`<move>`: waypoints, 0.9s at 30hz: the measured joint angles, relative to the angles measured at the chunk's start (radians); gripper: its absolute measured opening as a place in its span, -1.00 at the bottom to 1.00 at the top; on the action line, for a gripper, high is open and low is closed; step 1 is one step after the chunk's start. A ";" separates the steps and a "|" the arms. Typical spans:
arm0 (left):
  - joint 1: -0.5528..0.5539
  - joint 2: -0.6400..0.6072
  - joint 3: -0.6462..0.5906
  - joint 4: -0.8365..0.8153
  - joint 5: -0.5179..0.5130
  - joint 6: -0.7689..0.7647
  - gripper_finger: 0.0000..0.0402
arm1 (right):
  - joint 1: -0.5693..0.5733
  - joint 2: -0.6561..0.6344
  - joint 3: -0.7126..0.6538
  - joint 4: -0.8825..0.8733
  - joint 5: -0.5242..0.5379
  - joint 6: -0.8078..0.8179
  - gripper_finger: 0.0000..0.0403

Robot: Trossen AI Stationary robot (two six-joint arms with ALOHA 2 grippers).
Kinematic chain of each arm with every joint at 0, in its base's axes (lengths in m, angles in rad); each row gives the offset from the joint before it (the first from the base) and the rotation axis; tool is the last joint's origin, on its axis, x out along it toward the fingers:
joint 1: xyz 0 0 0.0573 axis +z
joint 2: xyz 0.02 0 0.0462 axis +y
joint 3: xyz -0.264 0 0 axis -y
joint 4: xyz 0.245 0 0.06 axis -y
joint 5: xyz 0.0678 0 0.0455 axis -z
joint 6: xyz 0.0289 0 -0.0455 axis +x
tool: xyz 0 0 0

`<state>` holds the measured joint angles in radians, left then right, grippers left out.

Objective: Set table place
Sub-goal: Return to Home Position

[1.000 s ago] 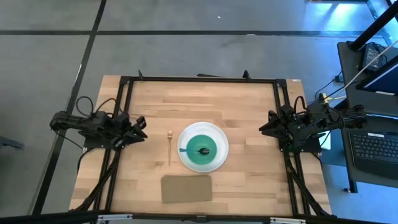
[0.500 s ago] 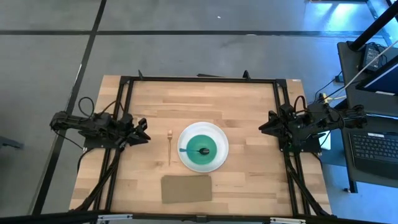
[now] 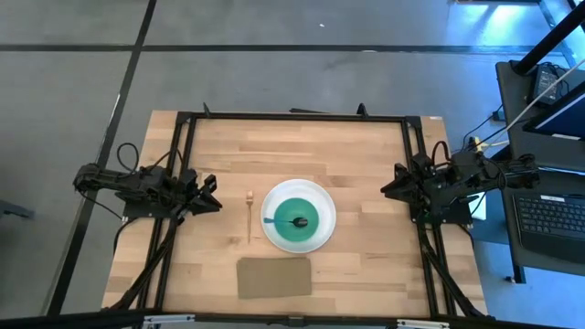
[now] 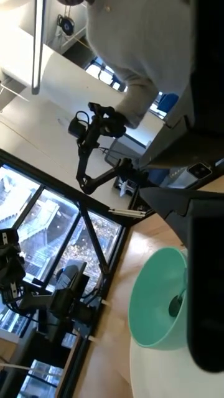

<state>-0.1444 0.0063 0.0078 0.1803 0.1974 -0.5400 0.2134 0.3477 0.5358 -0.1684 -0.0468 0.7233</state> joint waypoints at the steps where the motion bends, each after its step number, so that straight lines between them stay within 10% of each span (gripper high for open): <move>1: 0.000 0.000 0.000 0.000 0.000 0.000 -0.75 | 0.000 0.000 0.000 -0.001 0.000 -0.004 -0.42; 27: 0.000 0.000 0.000 0.000 -0.002 0.000 -0.94 | 0.000 -0.115 -0.523 0.648 -0.026 0.063 -0.42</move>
<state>-0.1444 0.0063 0.0078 0.1799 0.1959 -0.5404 0.2135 0.2326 0.0130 0.4800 -0.0731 0.7862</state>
